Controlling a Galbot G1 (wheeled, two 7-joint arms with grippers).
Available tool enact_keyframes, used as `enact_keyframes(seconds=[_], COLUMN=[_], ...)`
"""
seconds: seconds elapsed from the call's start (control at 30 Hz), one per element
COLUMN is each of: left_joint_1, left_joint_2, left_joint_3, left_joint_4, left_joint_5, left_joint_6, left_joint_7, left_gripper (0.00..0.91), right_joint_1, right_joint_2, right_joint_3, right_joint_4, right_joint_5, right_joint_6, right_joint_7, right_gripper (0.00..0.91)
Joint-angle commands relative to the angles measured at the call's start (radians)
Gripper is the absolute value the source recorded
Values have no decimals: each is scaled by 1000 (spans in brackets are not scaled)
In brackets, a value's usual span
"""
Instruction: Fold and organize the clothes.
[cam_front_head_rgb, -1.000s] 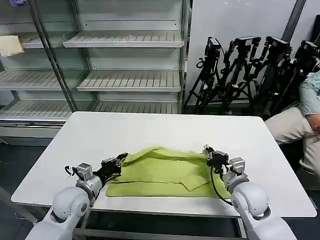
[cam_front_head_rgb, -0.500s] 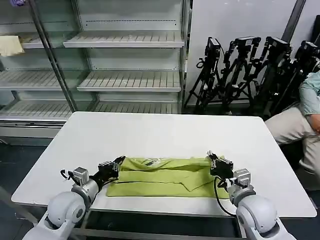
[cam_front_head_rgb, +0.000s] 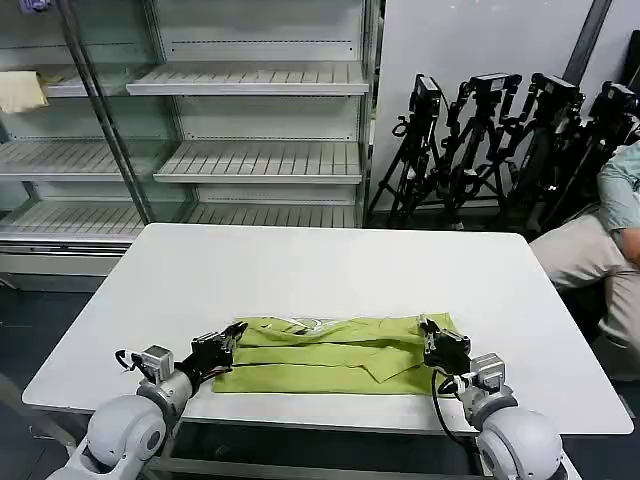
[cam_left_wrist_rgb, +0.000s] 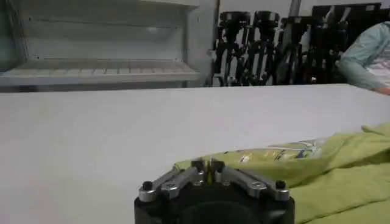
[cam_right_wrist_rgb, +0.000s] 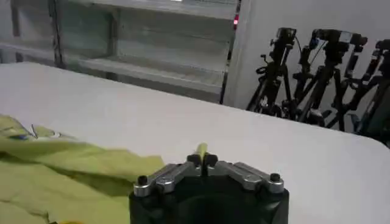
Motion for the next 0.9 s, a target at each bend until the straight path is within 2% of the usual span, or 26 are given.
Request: enact_keyframes(seconds=[0.03, 0.33, 0.57, 0.6, 0.63, 0.67, 0.9], left_joint_1=[43, 88, 88, 81, 74, 69, 68], left_joint_2=[-1, -64, -93, -97, -96, -92, -94], left_joint_3=[-45, 39, 59, 57, 54, 52, 66], left_joint_4=[-79, -99, -69, -71, -71, -70, -67], left_joint_5=[-76, -150, -172, -181, -186, -198, -226], left_joint_6=[-7, 17, 20, 27, 39, 44, 49], left_joint_7=[-70, -359, -392, -397, -404, -407, -412], left_gripper=[907, 907, 907, 746, 60, 10, 10], right_joint_1=[-43, -90, -86, -87, -88, -88, -81], right_joint_2=[-8, -6, 20, 20, 20, 19, 25], right_joint_3=[51, 103, 100, 98, 97, 97, 93], right_joint_4=[14, 48, 44, 46, 48, 49, 44], right_joint_5=[-18, -18, -24, -25, -25, -26, -35], right_joint_6=[13, 41, 47, 47, 46, 47, 47], right_joint_7=[-12, -22, -23, -23, -22, -23, -21], right_gripper=[907, 907, 907, 907, 907, 907, 907])
